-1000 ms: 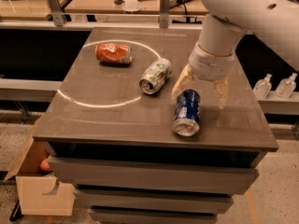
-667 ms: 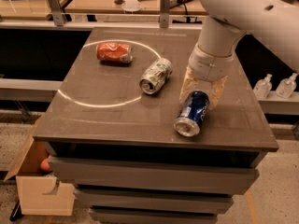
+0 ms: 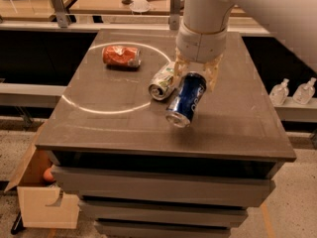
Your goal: Place pepsi can upright
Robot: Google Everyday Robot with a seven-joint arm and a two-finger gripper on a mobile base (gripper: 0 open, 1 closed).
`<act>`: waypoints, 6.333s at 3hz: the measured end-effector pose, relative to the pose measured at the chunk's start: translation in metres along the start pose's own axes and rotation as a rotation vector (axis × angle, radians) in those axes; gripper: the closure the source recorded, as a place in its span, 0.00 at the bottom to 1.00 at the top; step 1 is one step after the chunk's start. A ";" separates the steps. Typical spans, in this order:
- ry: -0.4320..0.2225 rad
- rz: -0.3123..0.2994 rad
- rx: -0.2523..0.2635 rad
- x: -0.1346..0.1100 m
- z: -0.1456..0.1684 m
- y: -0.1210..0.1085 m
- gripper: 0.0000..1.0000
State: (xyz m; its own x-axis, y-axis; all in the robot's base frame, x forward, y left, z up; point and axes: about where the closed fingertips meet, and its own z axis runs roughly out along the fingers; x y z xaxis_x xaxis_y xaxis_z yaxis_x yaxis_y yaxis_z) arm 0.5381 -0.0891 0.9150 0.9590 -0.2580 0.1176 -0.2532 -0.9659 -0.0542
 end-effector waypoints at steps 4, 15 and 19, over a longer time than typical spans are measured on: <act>0.387 -0.204 0.302 0.033 -0.073 0.003 1.00; 1.154 -0.776 0.182 0.078 0.002 0.037 0.00; 1.153 -0.379 0.058 0.035 -0.068 0.182 0.00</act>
Offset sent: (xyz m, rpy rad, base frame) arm 0.0031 0.0020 0.0990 0.3936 -0.3853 0.2159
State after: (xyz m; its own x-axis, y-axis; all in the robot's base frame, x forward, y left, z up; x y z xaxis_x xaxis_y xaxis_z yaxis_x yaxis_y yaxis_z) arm 0.5174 -0.2754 0.9768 0.2874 0.1439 0.9469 0.0527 -0.9895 0.1344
